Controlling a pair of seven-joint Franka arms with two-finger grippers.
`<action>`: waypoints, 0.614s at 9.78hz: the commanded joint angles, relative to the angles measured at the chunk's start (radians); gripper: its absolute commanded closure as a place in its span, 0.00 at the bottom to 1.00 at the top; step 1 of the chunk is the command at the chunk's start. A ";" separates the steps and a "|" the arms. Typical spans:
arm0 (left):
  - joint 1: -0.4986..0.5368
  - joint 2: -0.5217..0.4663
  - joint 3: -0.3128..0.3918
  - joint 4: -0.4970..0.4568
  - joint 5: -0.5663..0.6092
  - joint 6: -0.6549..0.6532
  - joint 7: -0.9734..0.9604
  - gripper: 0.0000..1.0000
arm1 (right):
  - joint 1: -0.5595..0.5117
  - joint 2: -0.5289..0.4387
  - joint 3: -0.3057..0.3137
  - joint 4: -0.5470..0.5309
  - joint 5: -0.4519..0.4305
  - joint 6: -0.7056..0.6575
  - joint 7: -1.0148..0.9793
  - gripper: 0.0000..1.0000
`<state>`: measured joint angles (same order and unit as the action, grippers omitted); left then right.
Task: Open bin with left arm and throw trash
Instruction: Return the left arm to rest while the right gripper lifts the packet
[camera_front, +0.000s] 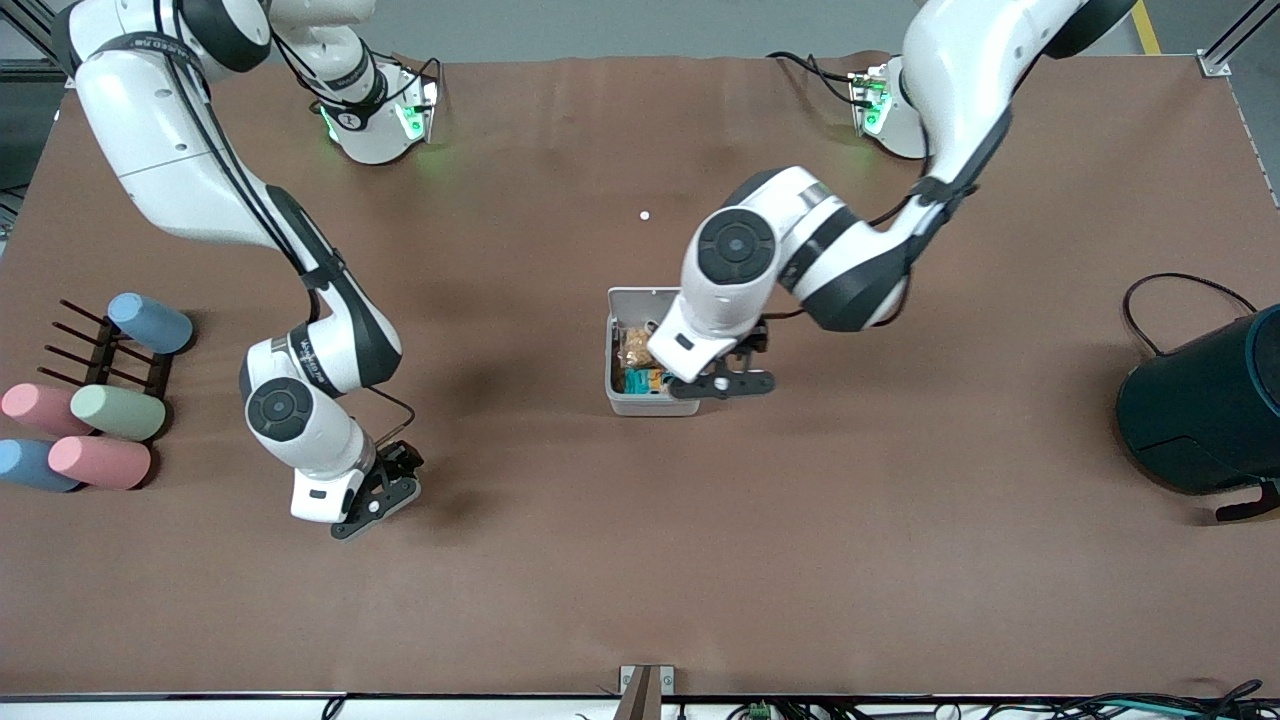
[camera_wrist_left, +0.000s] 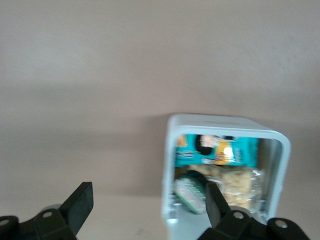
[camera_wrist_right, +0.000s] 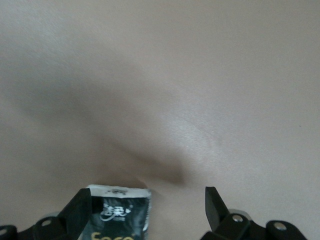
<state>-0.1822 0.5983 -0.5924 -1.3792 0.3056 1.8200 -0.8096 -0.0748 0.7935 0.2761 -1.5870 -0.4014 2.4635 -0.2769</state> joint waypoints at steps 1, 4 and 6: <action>0.094 -0.145 -0.007 -0.023 -0.003 -0.150 0.169 0.01 | -0.026 0.003 0.021 -0.005 -0.024 0.019 -0.035 0.00; 0.283 -0.299 -0.061 -0.031 -0.126 -0.286 0.312 0.01 | -0.025 0.001 0.031 -0.007 -0.014 0.008 -0.031 0.01; 0.416 -0.421 -0.084 -0.076 -0.202 -0.304 0.396 0.01 | -0.025 0.000 0.034 -0.007 -0.013 0.005 -0.030 0.02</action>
<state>0.1460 0.2802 -0.6589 -1.3840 0.1581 1.5170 -0.4687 -0.0844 0.7986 0.2904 -1.5862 -0.4013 2.4749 -0.3056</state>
